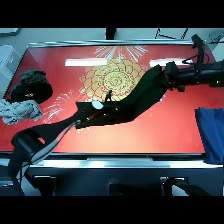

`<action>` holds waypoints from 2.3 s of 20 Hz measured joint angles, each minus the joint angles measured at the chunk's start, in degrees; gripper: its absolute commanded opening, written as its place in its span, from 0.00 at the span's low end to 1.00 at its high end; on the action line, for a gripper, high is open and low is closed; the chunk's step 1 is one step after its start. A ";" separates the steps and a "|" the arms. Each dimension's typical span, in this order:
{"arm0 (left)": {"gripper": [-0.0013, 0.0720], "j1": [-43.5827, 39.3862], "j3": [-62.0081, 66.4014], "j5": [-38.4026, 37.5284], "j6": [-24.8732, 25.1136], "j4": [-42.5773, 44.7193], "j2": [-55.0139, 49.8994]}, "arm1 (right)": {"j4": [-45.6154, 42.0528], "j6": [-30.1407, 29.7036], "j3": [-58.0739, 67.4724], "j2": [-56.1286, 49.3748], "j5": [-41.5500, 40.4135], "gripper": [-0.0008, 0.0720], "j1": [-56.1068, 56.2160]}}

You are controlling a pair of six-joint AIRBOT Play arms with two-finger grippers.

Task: Fold the clothes and pants, and hang the long-sleeved shirts on hangers.

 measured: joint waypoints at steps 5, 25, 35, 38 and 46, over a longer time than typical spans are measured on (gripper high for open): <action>0.04 -2.95 1.51 6.45 5.44 -6.97 -0.68 | -0.37 4.48 0.00 0.68 -1.88 0.07 2.29; 0.05 44.72 1.14 -29.33 -2.54 51.36 49.03 | 19.98 -2.27 0.00 -34.32 -25.14 0.97 23.89; 0.05 45.20 0.85 -31.06 -1.53 51.89 50.73 | -10.08 0.24 -4.24 -31.15 -7.21 0.90 0.90; 0.05 45.20 0.81 -31.12 -1.53 51.69 50.77 | -5.46 -3.39 -5.31 -34.62 -7.30 0.73 2.19; 0.05 45.20 0.81 -31.21 -1.99 51.34 50.77 | 6.62 -11.61 -4.11 -37.88 -6.40 0.07 4.09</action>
